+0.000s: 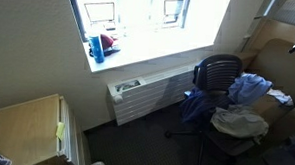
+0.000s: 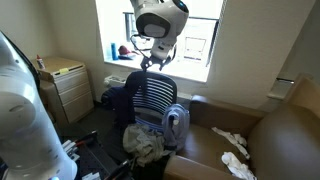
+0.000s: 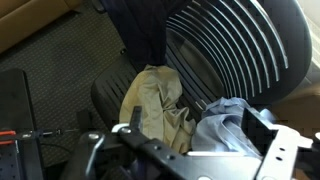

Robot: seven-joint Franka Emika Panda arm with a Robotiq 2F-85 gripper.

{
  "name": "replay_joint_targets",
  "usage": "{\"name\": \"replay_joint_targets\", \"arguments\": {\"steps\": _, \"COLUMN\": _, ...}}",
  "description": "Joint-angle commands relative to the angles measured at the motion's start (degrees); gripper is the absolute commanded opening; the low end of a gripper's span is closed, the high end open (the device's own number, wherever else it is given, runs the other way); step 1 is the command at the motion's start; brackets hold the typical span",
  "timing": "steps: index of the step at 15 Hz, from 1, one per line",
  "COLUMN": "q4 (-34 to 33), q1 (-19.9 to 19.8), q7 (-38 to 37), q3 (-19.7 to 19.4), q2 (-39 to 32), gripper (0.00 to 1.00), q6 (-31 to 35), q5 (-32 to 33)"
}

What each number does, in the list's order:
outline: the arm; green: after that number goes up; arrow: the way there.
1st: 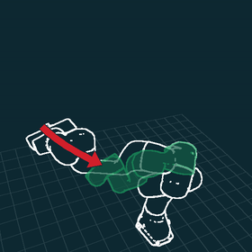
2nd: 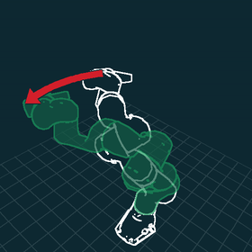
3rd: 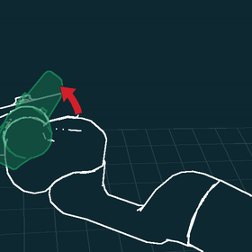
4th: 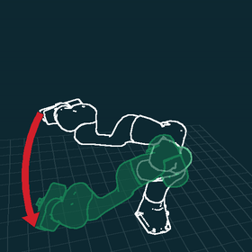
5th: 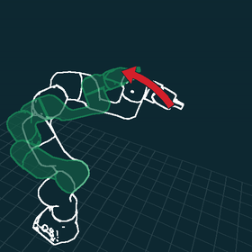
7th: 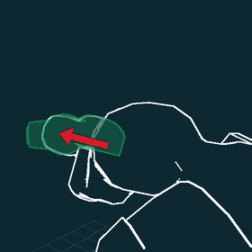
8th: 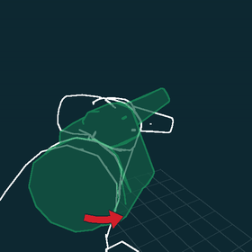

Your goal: Remove the t-shirt from the couch and put it on the chair then remove the two clothes from the armrests of the chair and put them on the couch

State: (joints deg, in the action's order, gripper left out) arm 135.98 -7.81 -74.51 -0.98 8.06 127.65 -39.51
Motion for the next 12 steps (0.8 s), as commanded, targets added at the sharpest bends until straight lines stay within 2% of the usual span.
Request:
{"name": "replay_joint_targets", "arguments": {"steps": 1, "q4": -0.3, "q1": 0.9, "q7": -0.2, "q3": -1.1, "q2": 0.2, "gripper": 1.00, "q6": -0.1, "q5": 0.2}}
{"name": "replay_joint_targets", "arguments": {"steps": 2, "q4": 0.8, "q1": 0.5, "q7": -1.4, "q3": -0.3, "q2": -0.7, "gripper": 1.00, "q6": 6.8, "q5": 3.6}}
{"name": "replay_joint_targets", "arguments": {"steps": 5, "q4": 2.2, "q1": -0.4, "q7": 7.4, "q3": -2.6, "q2": -6.3, "gripper": 1.00, "q6": 21.1, "q5": 5.5}}
{"name": "replay_joint_targets", "arguments": {"steps": 8, "q4": 0.5, "q1": -1.4, "q7": 13.7, "q3": -5.9, "q2": -14.4, "gripper": 1.00, "q6": 34.7, "q5": 5.9}}
{"name": "replay_joint_targets", "arguments": {"steps": 9, "q4": -0.5, "q1": -1.9, "q7": 13.3, "q3": -7.2, "q2": -17.2, "gripper": 1.00, "q6": 37.9, "q5": 8.2}}
{"name": "replay_joint_targets", "arguments": {"steps": 10, "q4": 1.9, "q1": -0.4, "q7": 11.6, "q3": -6.4, "q2": -12.1, "gripper": 1.00, "q6": 33.4, "q5": 6.1}}
{"name": "replay_joint_targets", "arguments": {"steps": 12, "q4": 0.9, "q1": -1.3, "q7": 12.4, "q3": -7.7, "q2": -16.1, "gripper": 1.00, "q6": 37.1, "q5": 7.7}}
